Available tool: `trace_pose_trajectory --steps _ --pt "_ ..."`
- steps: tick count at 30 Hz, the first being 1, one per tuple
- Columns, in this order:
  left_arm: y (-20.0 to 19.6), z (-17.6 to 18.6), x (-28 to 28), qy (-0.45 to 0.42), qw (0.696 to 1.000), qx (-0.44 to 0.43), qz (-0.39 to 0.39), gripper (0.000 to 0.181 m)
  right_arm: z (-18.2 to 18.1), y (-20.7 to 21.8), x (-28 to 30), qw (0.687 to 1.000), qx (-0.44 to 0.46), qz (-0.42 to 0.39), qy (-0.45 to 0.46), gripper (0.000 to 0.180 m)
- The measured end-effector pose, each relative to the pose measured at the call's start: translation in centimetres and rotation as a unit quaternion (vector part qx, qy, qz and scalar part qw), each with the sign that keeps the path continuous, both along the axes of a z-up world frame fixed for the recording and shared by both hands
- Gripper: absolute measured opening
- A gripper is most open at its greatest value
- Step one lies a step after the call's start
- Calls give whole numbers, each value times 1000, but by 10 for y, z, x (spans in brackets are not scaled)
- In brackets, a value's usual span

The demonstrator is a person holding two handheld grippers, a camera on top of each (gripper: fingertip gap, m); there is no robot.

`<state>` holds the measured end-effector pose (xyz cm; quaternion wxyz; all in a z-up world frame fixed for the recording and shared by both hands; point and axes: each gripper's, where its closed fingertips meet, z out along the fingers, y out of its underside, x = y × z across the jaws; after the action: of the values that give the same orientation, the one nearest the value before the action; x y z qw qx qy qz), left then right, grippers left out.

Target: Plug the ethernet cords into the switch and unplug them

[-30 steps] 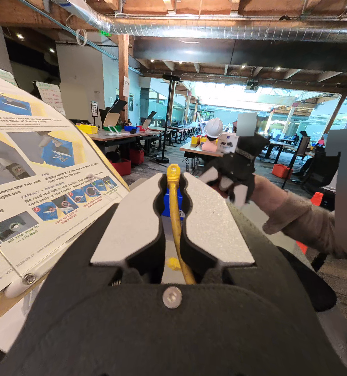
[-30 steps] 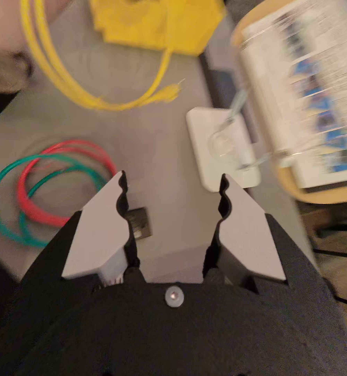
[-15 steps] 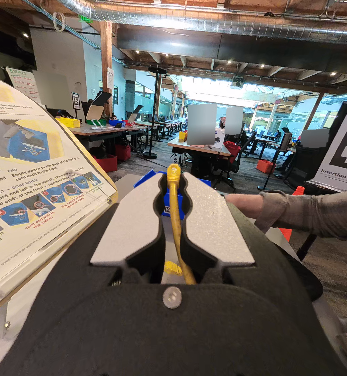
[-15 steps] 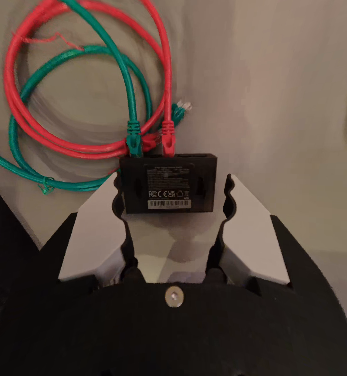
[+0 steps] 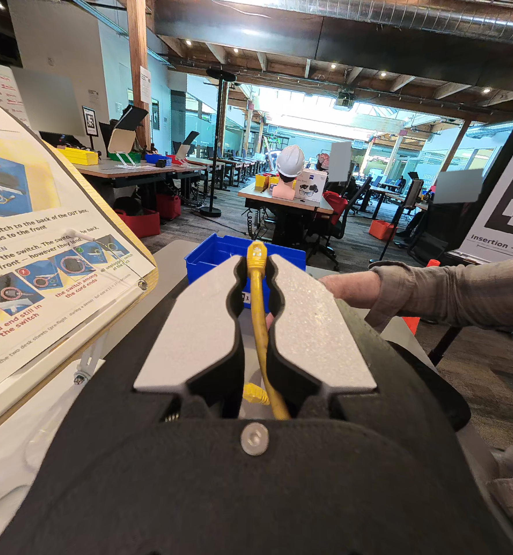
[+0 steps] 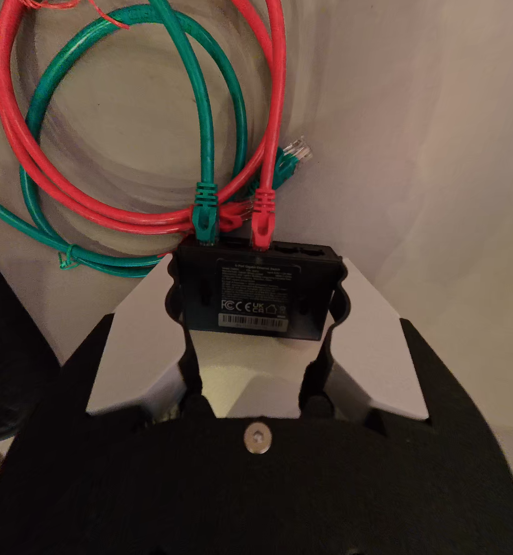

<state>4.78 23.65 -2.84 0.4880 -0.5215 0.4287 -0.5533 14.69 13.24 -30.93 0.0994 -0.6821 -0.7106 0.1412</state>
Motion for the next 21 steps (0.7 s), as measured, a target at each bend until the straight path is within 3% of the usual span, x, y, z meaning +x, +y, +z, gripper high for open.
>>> trace_pose_trajectory --steps 8,21 --pt "2 -2 0 2 1000 -2 1 12 17 3 3 1000 -12 -11 14 99" --pt "-3 -9 11 10 1000 -6 -15 12 110 16 26 995 3 -48 89 99"
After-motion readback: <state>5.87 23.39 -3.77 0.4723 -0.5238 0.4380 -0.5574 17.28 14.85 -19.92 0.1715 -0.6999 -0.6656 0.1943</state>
